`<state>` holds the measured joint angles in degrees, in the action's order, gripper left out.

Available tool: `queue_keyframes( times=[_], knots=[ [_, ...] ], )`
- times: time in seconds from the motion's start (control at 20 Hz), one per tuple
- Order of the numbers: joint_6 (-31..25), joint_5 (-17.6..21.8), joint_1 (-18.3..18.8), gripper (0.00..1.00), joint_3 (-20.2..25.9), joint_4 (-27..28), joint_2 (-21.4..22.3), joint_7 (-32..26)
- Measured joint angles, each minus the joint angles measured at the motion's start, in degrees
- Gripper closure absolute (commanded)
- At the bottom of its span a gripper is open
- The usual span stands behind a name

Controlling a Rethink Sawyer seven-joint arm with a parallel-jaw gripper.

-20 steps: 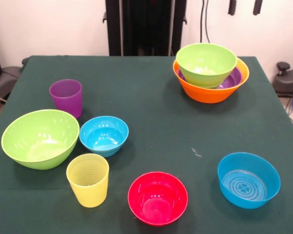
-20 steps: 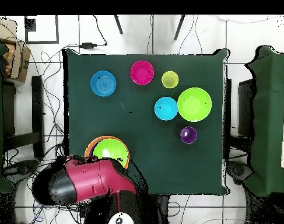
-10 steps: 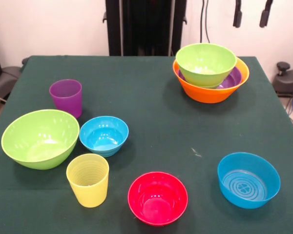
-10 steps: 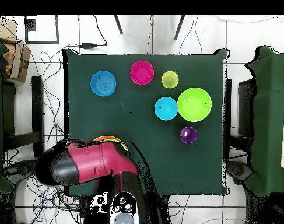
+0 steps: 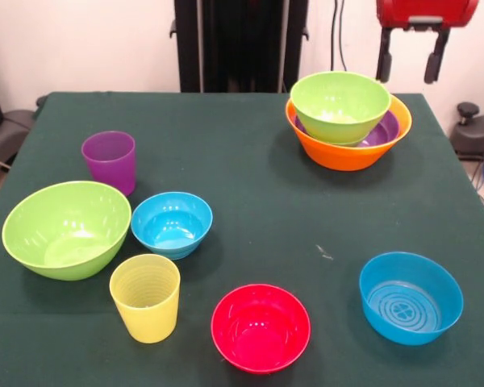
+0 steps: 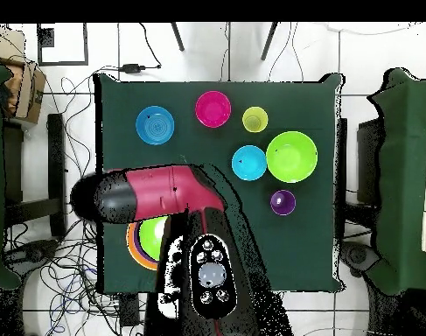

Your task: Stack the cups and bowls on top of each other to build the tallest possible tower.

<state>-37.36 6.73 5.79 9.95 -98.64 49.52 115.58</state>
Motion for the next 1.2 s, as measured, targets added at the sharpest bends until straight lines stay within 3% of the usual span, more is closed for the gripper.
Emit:
queue_keyframes(
  times=[0.3, 0.7, 0.9, 1.2],
  knots=[
    [-5.1, 0.0, 1.0, 0.0, 1.7, 9.2, -5.0, 0.0],
    [-5.8, 0.1, 1.9, 0.0, 3.9, 14.2, -7.9, 0.0],
    [-6.1, 0.1, 4.5, 0.0, 5.7, 16.0, -9.0, 0.0],
    [-8.1, 1.1, 11.5, 0.0, 7.8, 20.5, -11.8, -1.1]
  ],
)
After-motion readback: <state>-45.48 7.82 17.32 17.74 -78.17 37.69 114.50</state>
